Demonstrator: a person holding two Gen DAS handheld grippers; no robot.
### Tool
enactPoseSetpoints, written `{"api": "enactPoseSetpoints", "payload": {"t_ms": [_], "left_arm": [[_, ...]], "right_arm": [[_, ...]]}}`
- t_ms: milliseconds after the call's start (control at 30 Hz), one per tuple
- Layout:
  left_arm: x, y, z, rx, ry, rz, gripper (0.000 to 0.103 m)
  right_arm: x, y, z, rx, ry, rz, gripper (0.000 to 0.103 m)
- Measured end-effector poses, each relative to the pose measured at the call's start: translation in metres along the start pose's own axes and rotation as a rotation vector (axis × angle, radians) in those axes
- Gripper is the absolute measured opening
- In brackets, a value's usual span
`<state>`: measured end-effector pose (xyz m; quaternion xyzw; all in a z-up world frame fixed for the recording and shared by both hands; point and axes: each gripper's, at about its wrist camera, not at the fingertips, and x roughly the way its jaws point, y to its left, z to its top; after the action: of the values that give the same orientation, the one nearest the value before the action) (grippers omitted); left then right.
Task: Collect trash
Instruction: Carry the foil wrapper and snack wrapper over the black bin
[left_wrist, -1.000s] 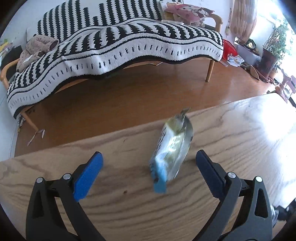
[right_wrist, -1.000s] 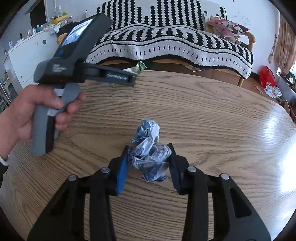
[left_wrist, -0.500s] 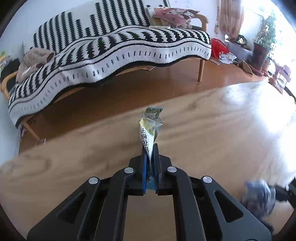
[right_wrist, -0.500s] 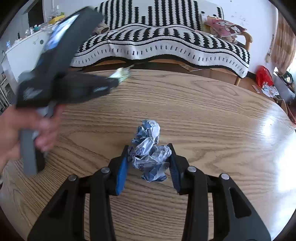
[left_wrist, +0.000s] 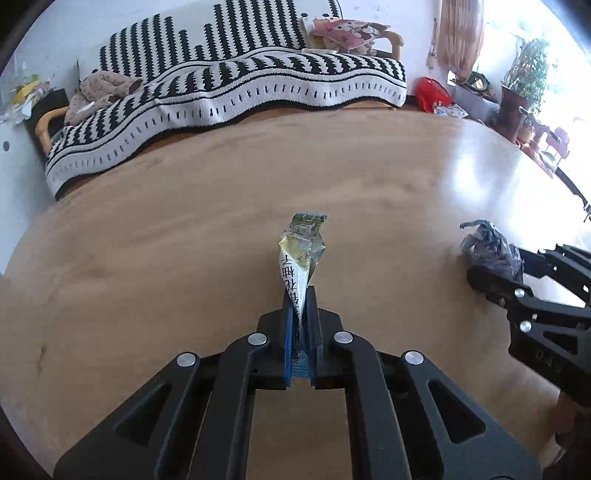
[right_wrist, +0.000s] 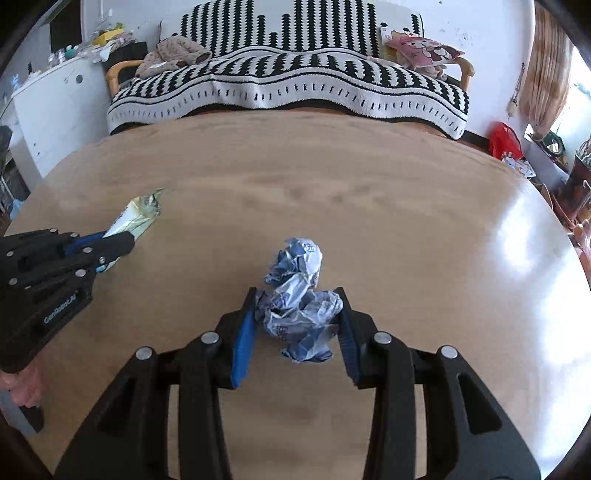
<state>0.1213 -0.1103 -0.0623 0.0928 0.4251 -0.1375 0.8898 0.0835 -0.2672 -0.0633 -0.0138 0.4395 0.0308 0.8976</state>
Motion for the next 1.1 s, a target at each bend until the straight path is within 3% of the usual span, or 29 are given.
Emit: {"api": "enactPoseSetpoints", "payload": {"t_ms": [200, 300, 600, 867, 1100], "left_arm": [[-0.035, -0.018, -0.044, 0.041, -0.002, 0.012, 0.005], [-0.044, -0.025, -0.058, 0.079, -0.041, 0.049, 0.005], [-0.047, -0.027, -0.043, -0.037, -0.029, -0.015, 0.005], [-0.071, -0.114, -0.017, 0.016, -0.113, -0.170, 0.005], [-0.090, -0.221, -0.021, 0.149, -0.151, -0.321, 0.005]], "right_arm": [[-0.035, 0.006, -0.044, 0.052, 0.022, -0.019, 0.040], [-0.045, 0.013, -0.057, 0.061, 0.027, -0.026, 0.040], [-0.050, 0.005, -0.056, 0.098, 0.043, -0.013, 0.039], [-0.107, -0.094, -0.078, 0.231, -0.013, -0.121, 0.039], [-0.191, -0.225, -0.157, 0.448, -0.039, -0.307, 0.039]]}}
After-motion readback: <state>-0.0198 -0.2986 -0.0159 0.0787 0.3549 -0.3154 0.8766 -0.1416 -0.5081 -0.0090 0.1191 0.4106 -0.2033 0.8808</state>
